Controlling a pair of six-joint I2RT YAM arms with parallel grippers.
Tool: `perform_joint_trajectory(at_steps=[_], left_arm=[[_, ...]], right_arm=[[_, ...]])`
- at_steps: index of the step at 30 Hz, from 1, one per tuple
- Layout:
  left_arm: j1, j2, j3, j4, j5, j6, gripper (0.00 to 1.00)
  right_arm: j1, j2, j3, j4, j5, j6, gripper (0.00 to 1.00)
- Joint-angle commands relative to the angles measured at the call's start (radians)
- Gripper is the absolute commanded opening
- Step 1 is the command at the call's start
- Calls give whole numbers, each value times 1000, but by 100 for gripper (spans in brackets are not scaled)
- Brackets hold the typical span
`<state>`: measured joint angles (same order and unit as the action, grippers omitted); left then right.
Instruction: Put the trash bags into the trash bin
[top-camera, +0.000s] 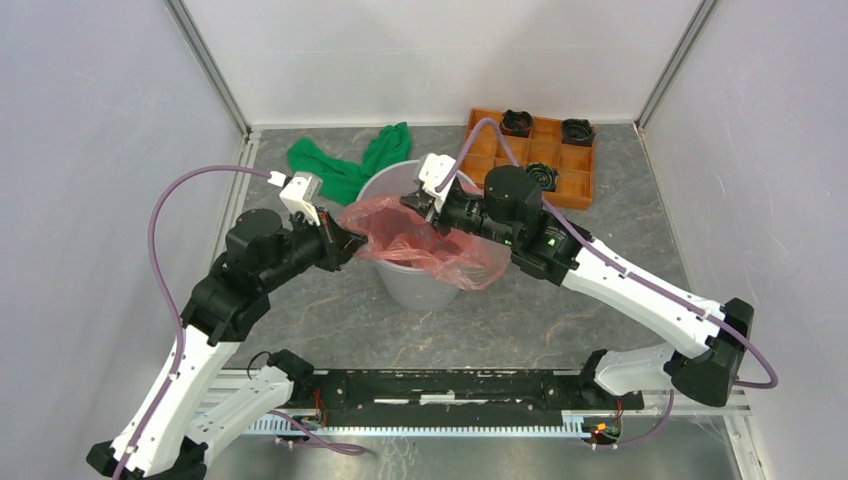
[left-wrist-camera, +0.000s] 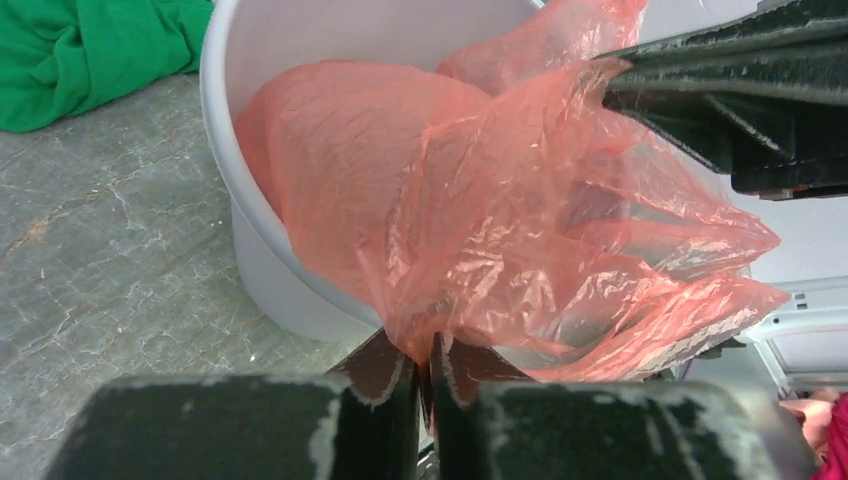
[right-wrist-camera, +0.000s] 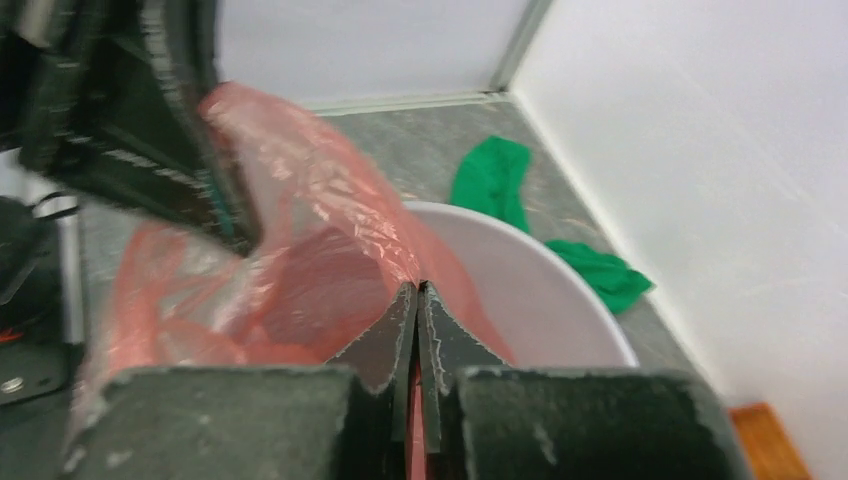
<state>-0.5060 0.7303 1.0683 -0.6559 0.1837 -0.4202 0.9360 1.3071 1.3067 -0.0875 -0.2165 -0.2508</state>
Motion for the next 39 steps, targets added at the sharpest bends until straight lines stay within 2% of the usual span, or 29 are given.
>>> perform_joint_trajectory(at_steps=[1,4,7,11,14,17,21,26,32,39], left_arm=[[4,-5,9,-3,-58,10,20],[4,-6,13,-64,-148,-31,45],[3,-5,38,-109,-180,-70,61],[4,15,90,-128,-268,-112,70],[3,60,131,-156,-346,-154,73],[3,96,143,-163,-384,-175,68],[3,111,107,-156,-427,-196,42],[4,98,25,-129,-431,-213,29],[3,60,-41,-116,-425,-244,26],[3,51,-105,-89,-420,-264,21]], right_arm=[[5,35,52,95,231,28,1],[1,84,116,52,307,-45,1],[0,124,165,15,270,-134,1],[-10,173,215,-1,309,-199,1],[-21,217,261,-34,298,-257,1],[-49,264,313,-42,280,-270,1],[-101,336,389,-71,246,-266,1],[-158,398,443,-113,119,-285,2],[-195,458,478,-124,68,-287,8],[-232,540,519,-91,51,-199,14]])
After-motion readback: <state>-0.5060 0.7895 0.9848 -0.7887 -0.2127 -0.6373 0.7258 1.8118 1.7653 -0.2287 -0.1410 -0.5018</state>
